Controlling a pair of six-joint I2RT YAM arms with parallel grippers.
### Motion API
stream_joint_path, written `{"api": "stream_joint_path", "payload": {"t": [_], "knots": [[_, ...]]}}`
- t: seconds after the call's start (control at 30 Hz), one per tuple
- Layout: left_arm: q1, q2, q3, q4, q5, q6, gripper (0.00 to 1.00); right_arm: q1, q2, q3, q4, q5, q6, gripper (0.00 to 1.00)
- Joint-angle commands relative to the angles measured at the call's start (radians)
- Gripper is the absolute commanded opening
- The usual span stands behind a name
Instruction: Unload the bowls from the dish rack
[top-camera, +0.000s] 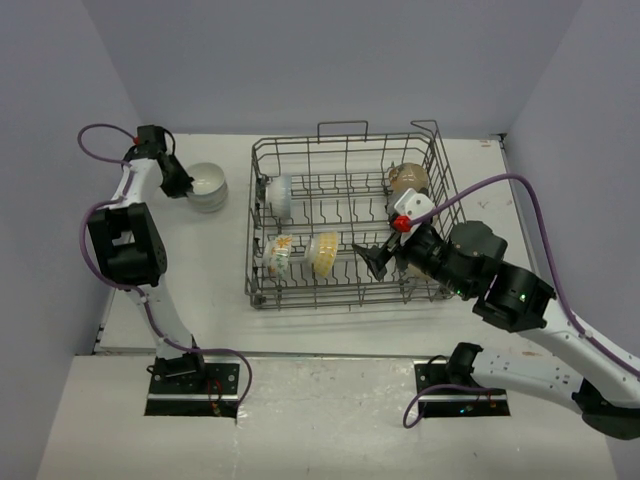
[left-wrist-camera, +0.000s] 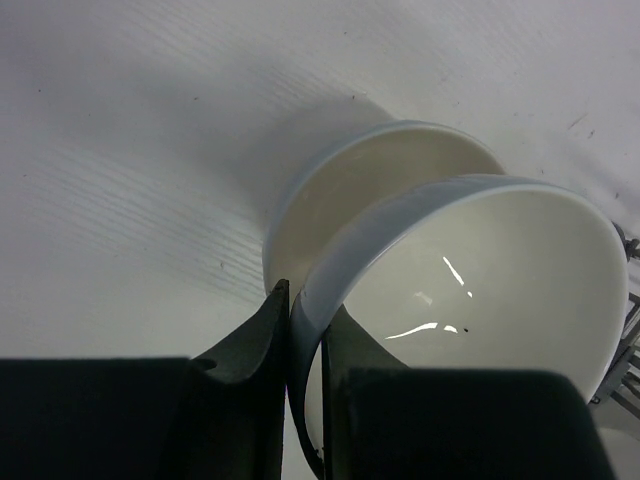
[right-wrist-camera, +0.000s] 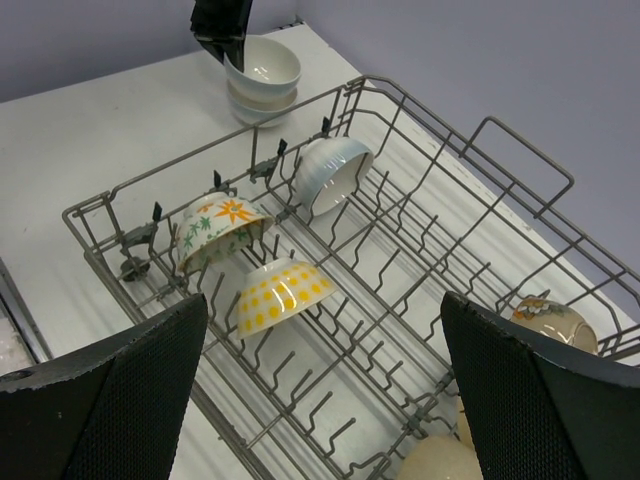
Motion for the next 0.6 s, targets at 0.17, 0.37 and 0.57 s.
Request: {"api": "stream_joint_path", "payload": {"t": [0.17, 0.37, 0.57], "knots": [[0.008, 0.015, 0.013, 0.059, 0.022, 0.005, 0.09, 0.002, -0.014, -0.004, 0.051, -0.023, 0.001, 0.99], [0.008, 0.032, 0.016, 0.057, 0.032, 0.008, 0.26, 0.002, -0.014, -0.006, 0.051, -0.023, -0.001, 0.99], [0.008, 0.025, 0.014, 0.048, 0.036, 0.010, 0.44, 0.002, -0.013, -0.006, 0.049, -0.022, -0.004, 0.99]]}}
